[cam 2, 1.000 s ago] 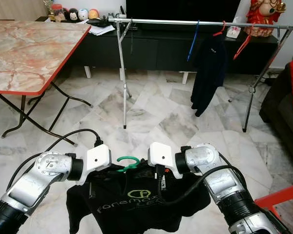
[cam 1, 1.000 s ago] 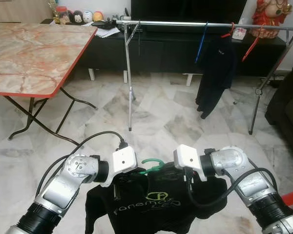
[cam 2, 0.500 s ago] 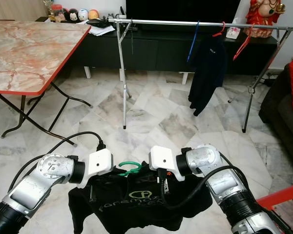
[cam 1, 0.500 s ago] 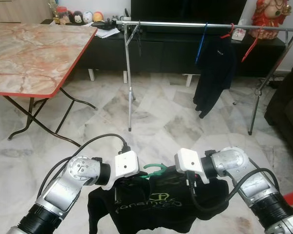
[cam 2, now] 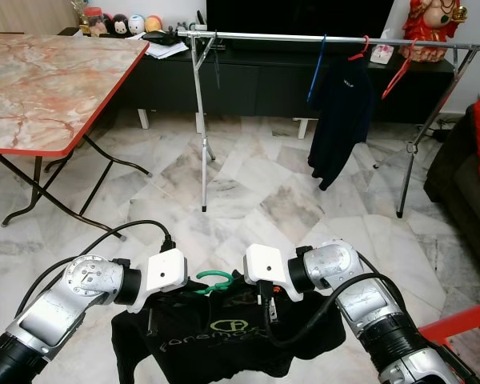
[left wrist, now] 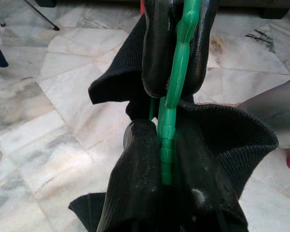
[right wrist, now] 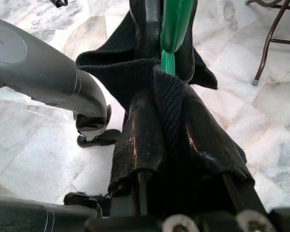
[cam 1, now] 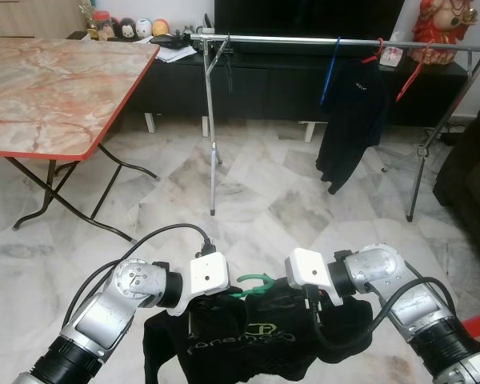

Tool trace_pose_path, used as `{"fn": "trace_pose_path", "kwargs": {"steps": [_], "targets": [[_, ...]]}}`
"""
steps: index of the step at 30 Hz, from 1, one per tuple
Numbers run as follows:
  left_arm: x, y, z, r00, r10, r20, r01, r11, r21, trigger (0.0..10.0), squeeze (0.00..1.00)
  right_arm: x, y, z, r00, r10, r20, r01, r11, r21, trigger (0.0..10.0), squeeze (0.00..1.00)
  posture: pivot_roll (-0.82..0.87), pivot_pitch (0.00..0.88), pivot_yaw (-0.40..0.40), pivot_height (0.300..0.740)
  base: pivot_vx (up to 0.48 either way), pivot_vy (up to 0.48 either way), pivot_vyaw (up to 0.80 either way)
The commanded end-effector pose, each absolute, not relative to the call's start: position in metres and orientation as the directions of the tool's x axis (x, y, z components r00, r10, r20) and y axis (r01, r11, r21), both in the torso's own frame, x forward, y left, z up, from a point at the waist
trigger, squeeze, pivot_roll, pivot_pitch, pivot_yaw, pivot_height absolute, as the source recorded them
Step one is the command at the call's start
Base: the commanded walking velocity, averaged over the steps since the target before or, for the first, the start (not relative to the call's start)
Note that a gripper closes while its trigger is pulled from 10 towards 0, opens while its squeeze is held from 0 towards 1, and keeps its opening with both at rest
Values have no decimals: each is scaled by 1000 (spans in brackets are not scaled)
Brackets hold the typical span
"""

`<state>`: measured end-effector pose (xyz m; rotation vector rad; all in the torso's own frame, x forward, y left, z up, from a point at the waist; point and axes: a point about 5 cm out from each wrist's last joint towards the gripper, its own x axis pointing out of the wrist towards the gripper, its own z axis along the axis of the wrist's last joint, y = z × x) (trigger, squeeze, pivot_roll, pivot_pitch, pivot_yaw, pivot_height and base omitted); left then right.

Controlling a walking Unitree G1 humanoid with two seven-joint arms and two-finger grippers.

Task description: Hang hanger

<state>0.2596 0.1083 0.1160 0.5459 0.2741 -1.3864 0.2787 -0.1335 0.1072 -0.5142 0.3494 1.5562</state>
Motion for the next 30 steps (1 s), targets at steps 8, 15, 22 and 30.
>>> {"fn": "trace_pose_path", "kwargs": {"steps": [8,15,22,30], "targets": [[274,126,129,305,-815,-493,941,180,286,10000,0,265,-138,90,-135,797,-589,-987,-158,12,10000,1000,-55,17,-80,740,0,0,0],[274,126,129,304,-815,-493,942,180,284,10000,0,265,-138,89,-131,796,-590,-988,-155,10,10000,1000,-56,17,-80,740,0,0,0],[274,126,128,299,-817,-493,944,176,280,10000,0,266,-137,88,-127,796,-591,-988,-152,8,10000,1000,-55,18,-80,740,0,0,0],[273,126,128,297,-817,-495,944,175,278,10000,0,266,-136,88,-123,797,-592,-989,-151,2,10000,1000,-54,19,-78,740,0,0,0]]}}
